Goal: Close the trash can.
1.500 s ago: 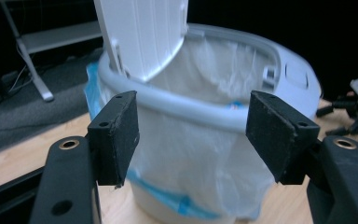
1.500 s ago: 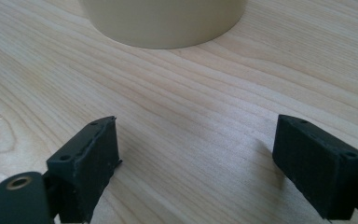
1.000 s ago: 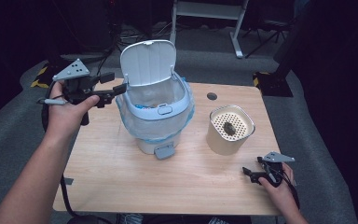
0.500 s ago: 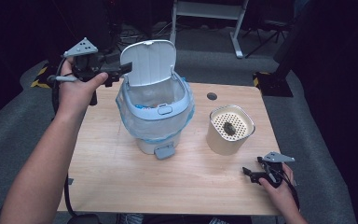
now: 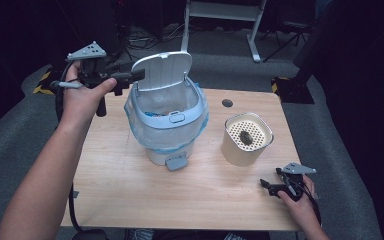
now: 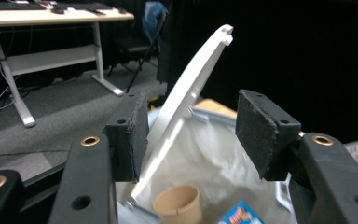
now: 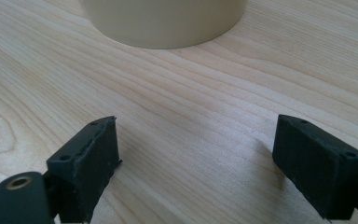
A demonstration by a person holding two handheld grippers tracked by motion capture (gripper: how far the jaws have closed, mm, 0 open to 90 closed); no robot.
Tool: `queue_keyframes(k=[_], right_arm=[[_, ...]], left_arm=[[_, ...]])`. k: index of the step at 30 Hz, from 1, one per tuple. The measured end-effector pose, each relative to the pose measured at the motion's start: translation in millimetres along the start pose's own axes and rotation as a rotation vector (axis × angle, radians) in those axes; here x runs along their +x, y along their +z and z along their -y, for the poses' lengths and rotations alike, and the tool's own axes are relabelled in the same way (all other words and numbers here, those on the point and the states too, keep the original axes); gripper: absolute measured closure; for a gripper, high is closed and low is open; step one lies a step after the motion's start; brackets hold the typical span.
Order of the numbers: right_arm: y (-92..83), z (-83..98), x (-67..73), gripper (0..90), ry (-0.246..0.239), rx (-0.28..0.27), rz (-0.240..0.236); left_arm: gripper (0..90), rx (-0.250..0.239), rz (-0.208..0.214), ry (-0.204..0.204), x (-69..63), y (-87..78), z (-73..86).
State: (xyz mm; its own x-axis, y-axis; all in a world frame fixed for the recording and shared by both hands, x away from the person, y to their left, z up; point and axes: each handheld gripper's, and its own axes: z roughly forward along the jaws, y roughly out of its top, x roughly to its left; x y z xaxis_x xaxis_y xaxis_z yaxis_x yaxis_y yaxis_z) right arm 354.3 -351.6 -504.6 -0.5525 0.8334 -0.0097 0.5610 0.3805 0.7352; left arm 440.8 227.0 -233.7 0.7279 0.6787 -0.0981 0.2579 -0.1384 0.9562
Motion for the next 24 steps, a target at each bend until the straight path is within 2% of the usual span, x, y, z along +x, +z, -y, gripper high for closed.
queue_keyframes(k=[3, 6, 8, 14, 18, 21, 24], right_arm=[[0.0, 0.0, 0.0, 14.6, 0.0, 0.0, 0.0], [0.0, 0.0, 0.0, 14.6, 0.0, 0.0, 0.0], [0.0, 0.0, 0.0, 14.6, 0.0, 0.0, 0.0], [0.0, 0.0, 0.0, 14.6, 0.0, 0.0, 0.0], [0.0, 0.0, 0.0, 14.6, 0.0, 0.0, 0.0], [0.0, 0.0, 0.0, 14.6, 0.0, 0.0, 0.0], [0.0, 0.0, 0.0, 14.6, 0.0, 0.0, 0.0]], left_arm=[[43.5, 0.041, 0.011, 0.043, -15.8, -1.7, 3.3], [44.6, 0.055, 0.051, 0.05, -28.9, -1.2, 8.4], [45.2, 0.062, 0.061, 0.052, -34.8, -0.1, 10.8], [51.1, 0.082, 0.137, 0.016, -47.5, 8.9, 17.1], [55.2, 0.108, 0.18, -0.017, -51.1, 18.5, 21.3], [59.1, 0.132, 0.202, -0.039, -51.6, 25.0, 24.3], [67.3, 0.169, 0.216, -0.059, -52.6, 32.1, 27.7]])
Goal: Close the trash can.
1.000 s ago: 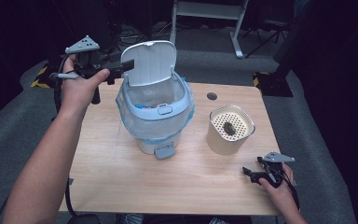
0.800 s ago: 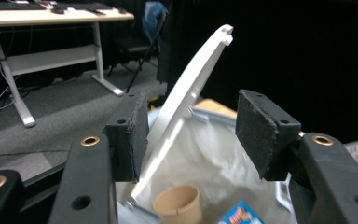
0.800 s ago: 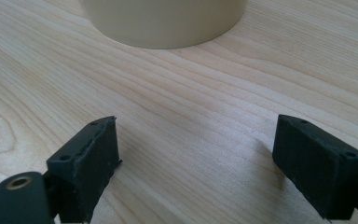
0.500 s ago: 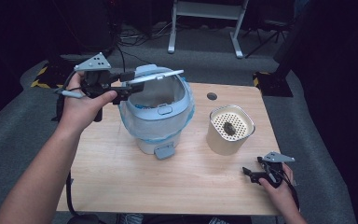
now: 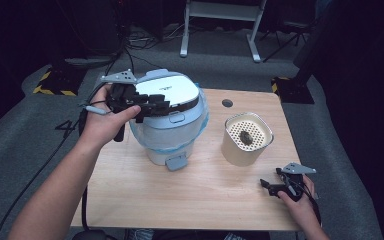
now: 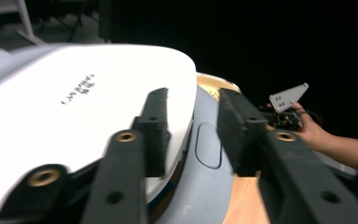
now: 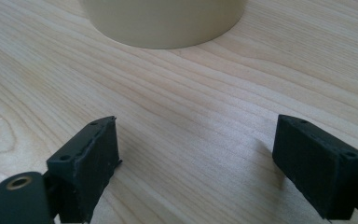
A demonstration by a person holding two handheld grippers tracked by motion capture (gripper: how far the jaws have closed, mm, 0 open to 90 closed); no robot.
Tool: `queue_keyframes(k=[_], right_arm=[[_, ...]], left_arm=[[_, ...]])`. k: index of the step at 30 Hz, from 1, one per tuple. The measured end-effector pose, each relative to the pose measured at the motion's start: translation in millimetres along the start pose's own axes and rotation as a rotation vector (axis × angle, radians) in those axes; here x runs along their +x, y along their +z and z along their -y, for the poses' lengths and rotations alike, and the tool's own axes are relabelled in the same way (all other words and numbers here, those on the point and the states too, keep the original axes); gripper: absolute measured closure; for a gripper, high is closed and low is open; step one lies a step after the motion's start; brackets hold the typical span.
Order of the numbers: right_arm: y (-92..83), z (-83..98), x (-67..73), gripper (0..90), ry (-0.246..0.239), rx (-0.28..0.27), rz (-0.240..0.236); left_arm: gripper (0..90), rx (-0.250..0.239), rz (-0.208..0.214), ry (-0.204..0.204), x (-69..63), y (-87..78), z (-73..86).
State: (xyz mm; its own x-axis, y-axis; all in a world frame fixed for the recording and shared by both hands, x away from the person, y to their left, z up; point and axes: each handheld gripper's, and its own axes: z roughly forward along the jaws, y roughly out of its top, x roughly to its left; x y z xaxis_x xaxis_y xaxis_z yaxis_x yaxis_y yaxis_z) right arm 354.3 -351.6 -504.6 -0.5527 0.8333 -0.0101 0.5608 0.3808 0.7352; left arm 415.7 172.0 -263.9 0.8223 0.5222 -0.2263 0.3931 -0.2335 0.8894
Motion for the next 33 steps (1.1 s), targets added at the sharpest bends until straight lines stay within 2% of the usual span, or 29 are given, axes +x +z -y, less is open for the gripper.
queue_keyframes(k=[4, 8, 13, 15, 20, 24, 26, 30, 31, 32, 33], right_arm=[[0.0, 0.0, 0.0, 14.6, 0.0, 0.0, 0.0], [0.0, 0.0, 0.0, 14.6, 0.0, 0.0, 0.0], [0.0, 0.0, 0.0, 14.6, 0.0, 0.0, 0.0], [0.0, 0.0, 0.0, 14.6, 0.0, 0.0, 0.0], [0.0, 0.0, 0.0, 14.6, 0.0, 0.0, 0.0], [0.0, 0.0, 0.0, 14.6, 0.0, 0.0, 0.0], [0.0, 0.0, 0.1, 14.6, -0.001, 0.0, 0.0], [-0.3, 0.4, 0.5, 14.9, -0.003, -0.001, 0.0], [-0.6, 0.5, 0.7, 14.9, -0.005, -0.001, -0.002], [-0.6, 0.5, 0.7, 14.9, -0.005, -0.001, -0.002], [-0.6, 0.5, 0.7, 14.9, -0.004, -0.001, -0.002]], left_arm=[[73.9, 0.018, -0.026, 0.011, 0.7, 8.3, 1.5], [80.0, 0.072, -0.106, 0.063, -0.6, 16.6, 2.7], [88.3, 0.064, -0.139, 0.105, -2.6, 21.6, 2.5], [89.7, 0.055, -0.145, 0.117, -2.6, 23.3, 3.2], [90.0, 0.073, -0.167, 0.136, -6.4, 25.7, 1.7], [90.0, 0.067, -0.161, 0.141, -9.6, 31.1, 1.6], [90.0, 0.105, -0.179, 0.164, -11.1, 33.3, 0.9], [90.0, 0.101, -0.17, 0.151, -11.2, 35.4, 0.4], [90.0, 0.07, -0.157, 0.134, -8.6, 36.6, 2.2], [90.0, 0.071, -0.143, 0.14, -7.0, 35.2, 2.4], [86.2, 0.054, -0.146, 0.128, -7.2, 35.0, 3.0]])
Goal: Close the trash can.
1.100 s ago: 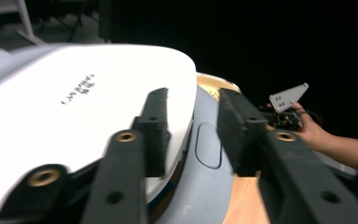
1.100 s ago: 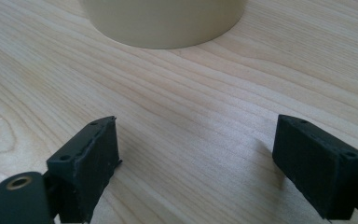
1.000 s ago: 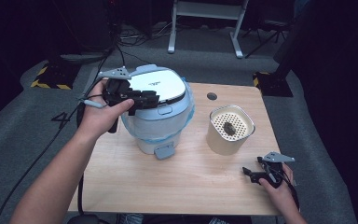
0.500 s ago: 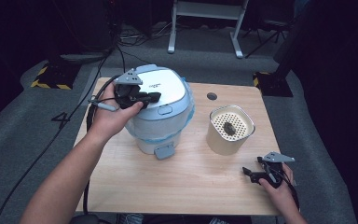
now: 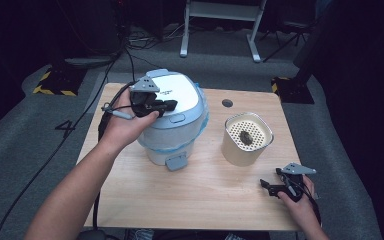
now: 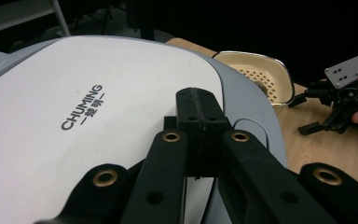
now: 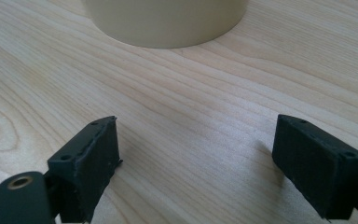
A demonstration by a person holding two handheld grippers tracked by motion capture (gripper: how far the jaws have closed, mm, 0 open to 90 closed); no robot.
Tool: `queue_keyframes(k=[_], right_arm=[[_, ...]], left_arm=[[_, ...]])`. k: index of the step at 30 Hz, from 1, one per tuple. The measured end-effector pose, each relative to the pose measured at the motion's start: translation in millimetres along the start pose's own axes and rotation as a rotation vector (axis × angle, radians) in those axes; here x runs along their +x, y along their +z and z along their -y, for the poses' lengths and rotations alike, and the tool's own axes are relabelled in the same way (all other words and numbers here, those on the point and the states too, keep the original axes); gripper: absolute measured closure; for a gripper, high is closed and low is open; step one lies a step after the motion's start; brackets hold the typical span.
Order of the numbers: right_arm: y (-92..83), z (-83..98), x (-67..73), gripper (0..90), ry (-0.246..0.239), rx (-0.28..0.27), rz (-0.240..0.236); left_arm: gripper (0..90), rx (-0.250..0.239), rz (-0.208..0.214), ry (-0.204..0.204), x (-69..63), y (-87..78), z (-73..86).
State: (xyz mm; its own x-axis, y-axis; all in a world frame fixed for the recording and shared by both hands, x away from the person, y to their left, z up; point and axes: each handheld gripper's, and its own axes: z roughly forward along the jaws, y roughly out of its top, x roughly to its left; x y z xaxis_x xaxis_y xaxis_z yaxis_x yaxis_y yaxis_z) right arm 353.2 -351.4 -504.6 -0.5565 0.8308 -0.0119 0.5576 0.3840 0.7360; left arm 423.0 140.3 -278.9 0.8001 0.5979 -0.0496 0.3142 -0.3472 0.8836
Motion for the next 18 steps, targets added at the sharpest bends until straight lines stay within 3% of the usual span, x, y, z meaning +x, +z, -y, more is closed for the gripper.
queue_keyframes(k=[2, 4, 6, 10, 13, 18], right_arm=[[0.0, 0.0, 0.0, 14.9, 0.0, 0.0, 0.0], [0.0, 0.0, 0.0, 14.9, 0.0, 0.0, 0.0], [0.0, 0.0, 0.0, 14.9, 0.0, 0.0, 0.0], [0.0, 0.0, 0.0, 14.9, 0.0, 0.0, 0.0], [0.0, 0.0, 0.0, 14.9, 0.0, 0.0, 0.0], [0.0, 0.0, 0.0, 14.9, 0.0, 0.0, 0.0]], left_arm=[[64.7, -0.048, 0.002, -0.015, -2.6, -3.8, -0.1], [54.1, -0.109, 0.033, -0.003, -8.1, -11.6, -1.9], [48.3, -0.136, 0.048, 0.023, -15.2, -18.4, -2.9], [41.9, -0.103, 0.04, 0.08, -30.9, -28.7, 2.4], [39.1, -0.091, 0.036, 0.086, -35.9, -31.8, 7.6], [37.1, -0.086, 0.044, 0.095, -48.0, -46.0, 31.2]])
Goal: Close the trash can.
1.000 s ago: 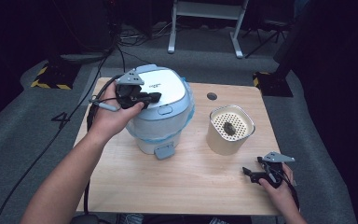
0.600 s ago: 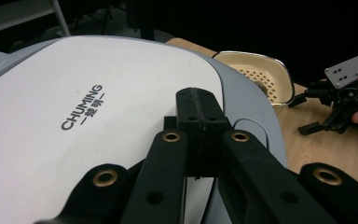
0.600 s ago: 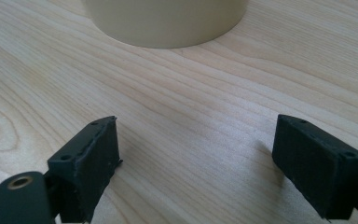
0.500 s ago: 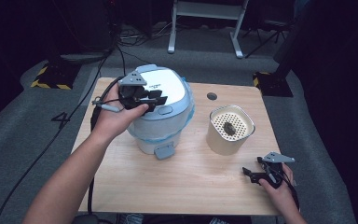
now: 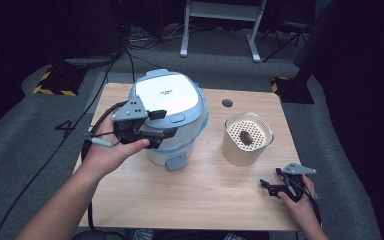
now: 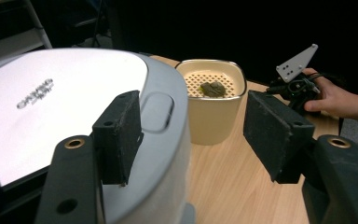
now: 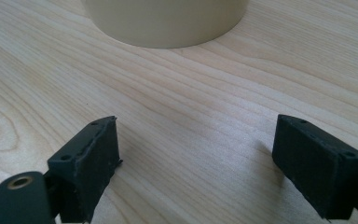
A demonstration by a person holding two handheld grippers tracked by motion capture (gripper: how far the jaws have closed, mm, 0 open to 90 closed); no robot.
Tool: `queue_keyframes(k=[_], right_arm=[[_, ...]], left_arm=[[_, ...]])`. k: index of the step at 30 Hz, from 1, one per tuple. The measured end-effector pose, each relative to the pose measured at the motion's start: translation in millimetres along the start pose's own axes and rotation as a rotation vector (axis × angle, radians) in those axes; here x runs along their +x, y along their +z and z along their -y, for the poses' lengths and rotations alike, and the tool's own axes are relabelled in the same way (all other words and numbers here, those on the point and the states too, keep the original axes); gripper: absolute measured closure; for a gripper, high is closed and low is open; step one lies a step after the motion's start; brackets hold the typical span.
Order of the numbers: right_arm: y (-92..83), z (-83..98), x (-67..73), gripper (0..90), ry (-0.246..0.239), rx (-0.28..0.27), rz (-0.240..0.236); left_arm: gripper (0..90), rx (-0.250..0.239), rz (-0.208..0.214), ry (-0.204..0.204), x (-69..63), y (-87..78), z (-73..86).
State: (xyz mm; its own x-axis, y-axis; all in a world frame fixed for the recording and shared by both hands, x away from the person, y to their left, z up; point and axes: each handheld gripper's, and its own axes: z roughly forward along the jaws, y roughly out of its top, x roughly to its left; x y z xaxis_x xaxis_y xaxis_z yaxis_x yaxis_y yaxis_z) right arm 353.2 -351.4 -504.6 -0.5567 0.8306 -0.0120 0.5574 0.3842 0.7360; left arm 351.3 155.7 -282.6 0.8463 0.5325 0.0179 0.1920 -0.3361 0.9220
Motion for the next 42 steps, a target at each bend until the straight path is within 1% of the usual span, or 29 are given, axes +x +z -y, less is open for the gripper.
queue_keyframes(k=[2, 5, 6, 8, 9, 11, 14, 15, 20, 22, 26, 29, 31, 34, 36, 37, 38, 41, 42], right_arm=[[0.0, 0.0, 0.0, 14.9, 0.0, 0.0, 0.0], [0.0, 0.0, 0.0, 14.9, 0.0, 0.0, 0.0], [0.0, 0.0, 0.0, 14.9, 0.0, 0.0, 0.0], [0.0, 0.0, 0.0, 14.9, 0.0, 0.0, 0.0], [0.0, 0.0, 0.0, 15.0, 0.0, 0.0, 0.0], [0.0, 0.0, 0.0, 14.9, 0.0, 0.0, 0.0], [0.0, 0.0, 0.0, 14.9, 0.0, 0.0, 0.0], [0.0, 0.0, 0.0, 14.9, 0.0, 0.0, 0.0], [0.0, 0.0, 0.0, 14.9, 0.0, 0.0, 0.0], [0.0, 0.0, 0.0, 14.9, 0.0, 0.0, 0.0], [0.0, 0.0, 0.0, 14.9, 0.0, 0.0, 0.0], [0.0, 0.0, 0.0, 14.9, 0.0, 0.0, 0.0], [0.0, 0.0, 0.0, 14.9, 0.0, 0.0, 0.0], [0.0, 0.0, 0.0, 14.9, 0.0, 0.0, 0.0], [0.0, 0.0, 0.0, 14.9, 0.0, 0.0, 0.0], [0.0, 0.0, 0.0, 14.9, 0.0, 0.0, 0.0], [0.0, 0.0, 0.0, 14.9, 0.0, 0.0, 0.0], [0.0, 0.0, 0.0, 14.9, 0.0, 0.0, 0.0], [0.0, 0.0, 0.0, 14.9, 0.0, 0.0, 0.0]], left_arm=[[36.5, -0.001, -0.003, 0.001, -3.9, -4.1, 7.4], [35.9, 0.003, 0.007, -0.006, -8.0, -8.4, 17.9], [36.0, -0.002, 0.017, -0.02, -9.8, -11.0, 23.6], [36.7, -0.016, 0.022, -0.035, -11.5, -13.7, 30.6], [36.5, -0.019, 0.02, -0.039, -12.3, -14.6, 34.9], [36.0, -0.007, 0.006, -0.039, -12.8, -15.6, 44.2], [36.0, 0.008, -0.01, -0.054, -12.0, -14.5, 57.5], [36.1, 0.015, -0.018, -0.066, -11.6, -13.0, 64.8], [36.8, 0.035, -0.06, -0.076, -13.5, -7.2, 87.0], [36.7, 0.039, -0.06, -0.087, -14.5, -4.0, 96.5], [36.5, 0.058, -0.082, -0.1, -13.9, 2.5, 114.8], [36.4, 0.077, -0.117, -0.097, -13.4, 7.8, 128.7], [36.4, 0.087, -0.122, -0.104, -13.0, 11.3, 136.2], [36.3, 0.1, -0.124, -0.131, -11.4, 17.4, 148.9], [36.3, 0.107, -0.125, -0.135, -10.6, 18.7, 151.7], [36.3, 0.119, -0.13, -0.146, -8.4, 22.1, 159.6], [36.2, 0.121, -0.13, -0.156, -7.9, 23.7, 163.0], [36.2, 0.142, -0.141, -0.161, -7.2, 27.5, 172.6], [36.2, 0.144, -0.141, -0.169, -7.7, 28.3, 174.6]])
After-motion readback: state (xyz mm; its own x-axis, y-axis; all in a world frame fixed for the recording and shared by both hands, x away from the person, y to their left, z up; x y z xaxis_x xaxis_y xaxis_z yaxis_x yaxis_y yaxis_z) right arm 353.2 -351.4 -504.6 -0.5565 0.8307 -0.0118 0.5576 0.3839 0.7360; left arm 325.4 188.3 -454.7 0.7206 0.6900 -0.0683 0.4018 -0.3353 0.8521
